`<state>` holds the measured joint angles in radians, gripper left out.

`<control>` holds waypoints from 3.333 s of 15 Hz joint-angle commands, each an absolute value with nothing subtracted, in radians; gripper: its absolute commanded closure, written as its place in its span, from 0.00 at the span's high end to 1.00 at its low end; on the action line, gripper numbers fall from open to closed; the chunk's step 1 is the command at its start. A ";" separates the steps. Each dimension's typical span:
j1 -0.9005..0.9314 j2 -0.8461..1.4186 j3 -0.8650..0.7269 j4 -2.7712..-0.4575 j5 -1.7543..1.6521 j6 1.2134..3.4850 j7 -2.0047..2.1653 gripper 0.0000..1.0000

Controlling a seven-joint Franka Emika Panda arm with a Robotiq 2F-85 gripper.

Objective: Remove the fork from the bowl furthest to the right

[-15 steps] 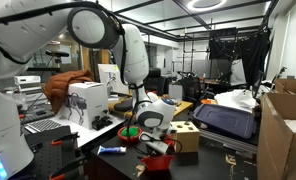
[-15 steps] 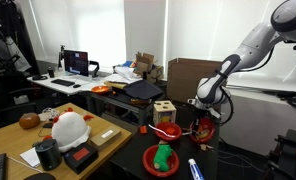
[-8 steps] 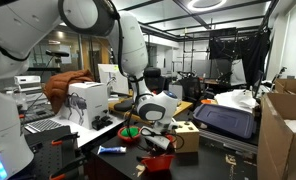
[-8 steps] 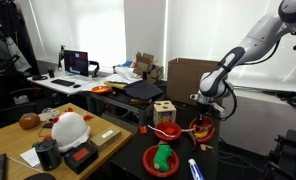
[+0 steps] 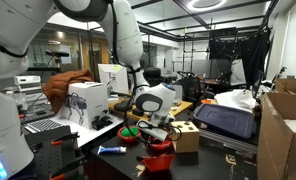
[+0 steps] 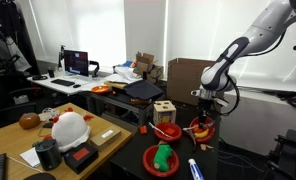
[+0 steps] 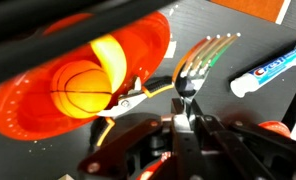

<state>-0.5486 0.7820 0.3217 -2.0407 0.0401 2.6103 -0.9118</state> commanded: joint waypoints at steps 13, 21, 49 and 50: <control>-0.467 0.628 0.322 -2.131 0.268 2.447 -1.112 0.02; -0.352 0.635 0.305 -2.142 0.329 2.395 -1.134 0.02; -0.242 0.707 0.364 -2.209 0.229 2.540 -1.589 0.02; -0.243 0.711 0.370 -2.208 0.229 2.544 -1.609 0.02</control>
<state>-0.2295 0.7095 0.3450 -2.2064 0.2126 2.5140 -1.5472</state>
